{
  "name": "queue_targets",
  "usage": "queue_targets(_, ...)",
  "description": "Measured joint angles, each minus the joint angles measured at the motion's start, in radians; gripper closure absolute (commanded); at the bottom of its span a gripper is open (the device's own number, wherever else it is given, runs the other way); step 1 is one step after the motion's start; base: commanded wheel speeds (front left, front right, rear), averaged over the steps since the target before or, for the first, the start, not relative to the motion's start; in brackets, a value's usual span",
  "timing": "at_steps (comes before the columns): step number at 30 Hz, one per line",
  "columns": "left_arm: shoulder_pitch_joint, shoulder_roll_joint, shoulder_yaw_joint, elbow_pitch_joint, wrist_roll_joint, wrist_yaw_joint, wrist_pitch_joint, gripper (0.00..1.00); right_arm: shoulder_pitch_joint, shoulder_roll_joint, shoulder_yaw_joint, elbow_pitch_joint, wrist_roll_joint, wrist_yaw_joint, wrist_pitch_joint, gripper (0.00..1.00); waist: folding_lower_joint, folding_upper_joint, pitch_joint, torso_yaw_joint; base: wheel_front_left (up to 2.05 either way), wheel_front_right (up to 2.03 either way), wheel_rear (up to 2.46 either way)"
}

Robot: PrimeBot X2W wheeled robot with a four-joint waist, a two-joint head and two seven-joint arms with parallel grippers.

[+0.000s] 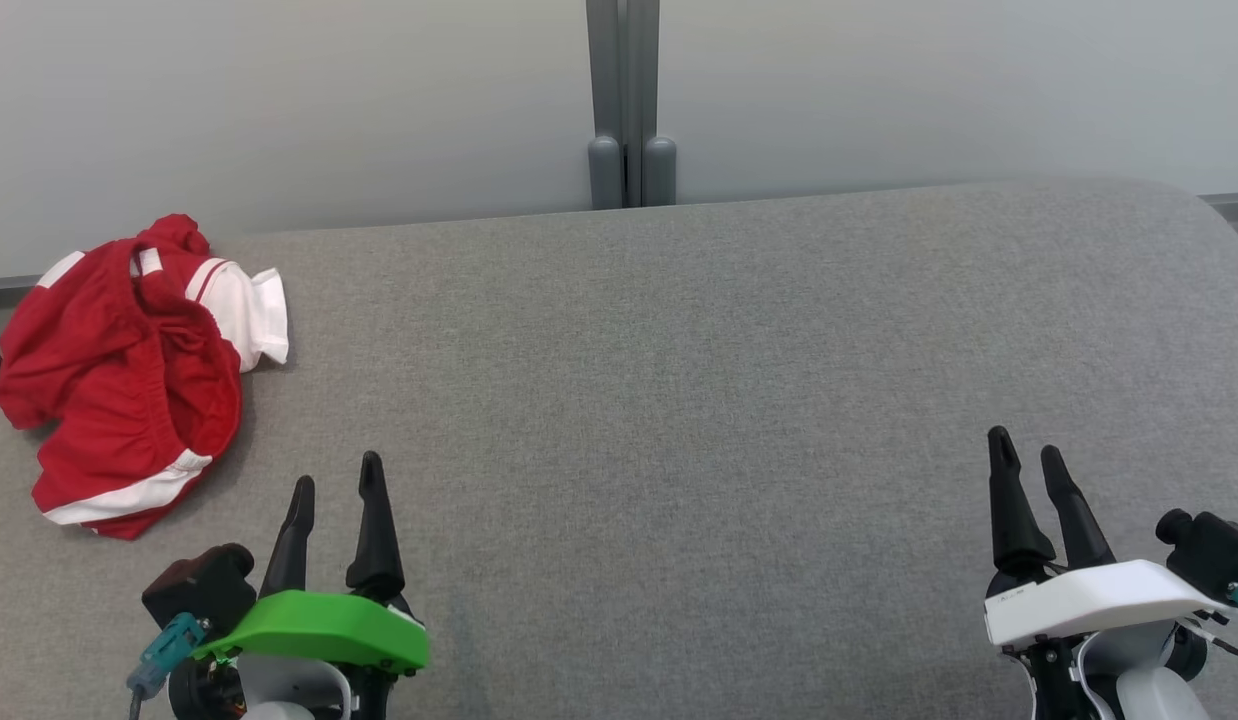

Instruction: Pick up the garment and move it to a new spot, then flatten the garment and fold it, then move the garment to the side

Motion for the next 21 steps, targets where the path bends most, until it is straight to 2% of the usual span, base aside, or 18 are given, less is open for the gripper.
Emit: queue_targets(21, 0.001, 0.001, -0.052, 0.068, 0.202, 0.034, -0.049, 0.00, 0.000, -0.002, 0.034, 0.038, -0.234, 0.000, -0.049, 0.00, 0.0000, 0.0000, -0.001, 0.001, 0.00, 0.00, 0.00)
